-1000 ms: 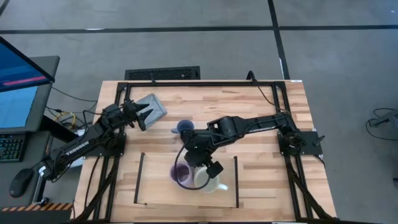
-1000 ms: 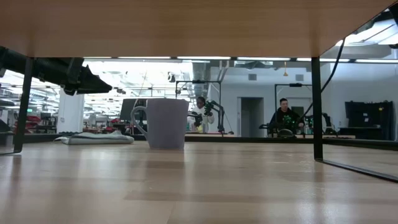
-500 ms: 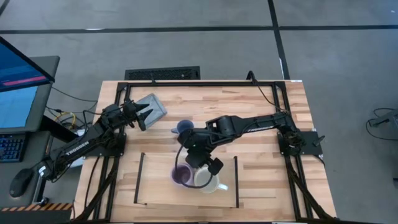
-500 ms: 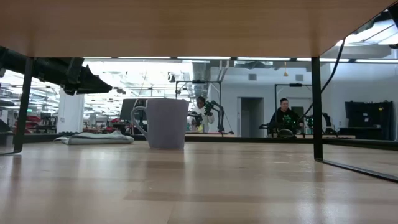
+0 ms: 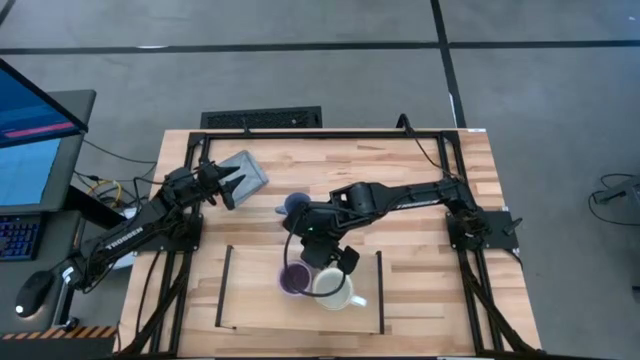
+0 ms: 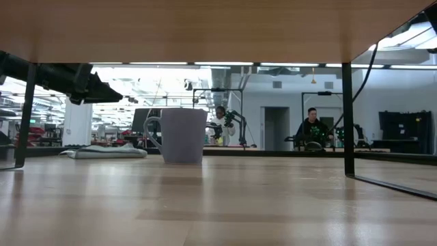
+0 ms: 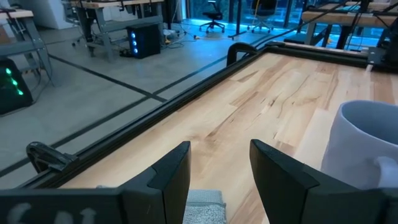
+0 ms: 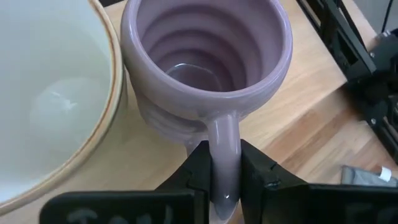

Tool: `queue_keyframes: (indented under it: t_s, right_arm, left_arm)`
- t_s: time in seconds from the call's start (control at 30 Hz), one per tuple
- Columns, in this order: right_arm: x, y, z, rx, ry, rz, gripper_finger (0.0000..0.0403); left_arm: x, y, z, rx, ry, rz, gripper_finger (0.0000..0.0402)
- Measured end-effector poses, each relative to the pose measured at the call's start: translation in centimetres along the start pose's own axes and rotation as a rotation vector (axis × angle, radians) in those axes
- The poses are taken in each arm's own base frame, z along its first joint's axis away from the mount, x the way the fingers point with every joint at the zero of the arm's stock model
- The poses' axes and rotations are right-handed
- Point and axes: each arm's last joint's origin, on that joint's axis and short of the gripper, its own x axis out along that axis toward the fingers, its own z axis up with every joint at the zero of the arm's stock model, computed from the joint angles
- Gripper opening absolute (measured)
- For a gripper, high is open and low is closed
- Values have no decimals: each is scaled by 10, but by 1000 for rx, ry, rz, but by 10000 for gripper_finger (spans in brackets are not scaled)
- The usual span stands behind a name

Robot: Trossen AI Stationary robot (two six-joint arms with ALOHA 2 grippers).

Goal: Stack small to large cups/mugs on shelf
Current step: Put the purple mug on the shelf

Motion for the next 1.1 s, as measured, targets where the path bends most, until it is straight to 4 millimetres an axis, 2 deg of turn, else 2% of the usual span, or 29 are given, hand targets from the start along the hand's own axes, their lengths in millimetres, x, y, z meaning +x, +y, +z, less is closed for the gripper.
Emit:
queue_keyframes:
  t_s: [1.1]
  right_arm:
    - [3, 3, 1, -23, -72, 77, 65]
  left_arm:
    - [0, 0, 0, -2, 2, 15, 156]
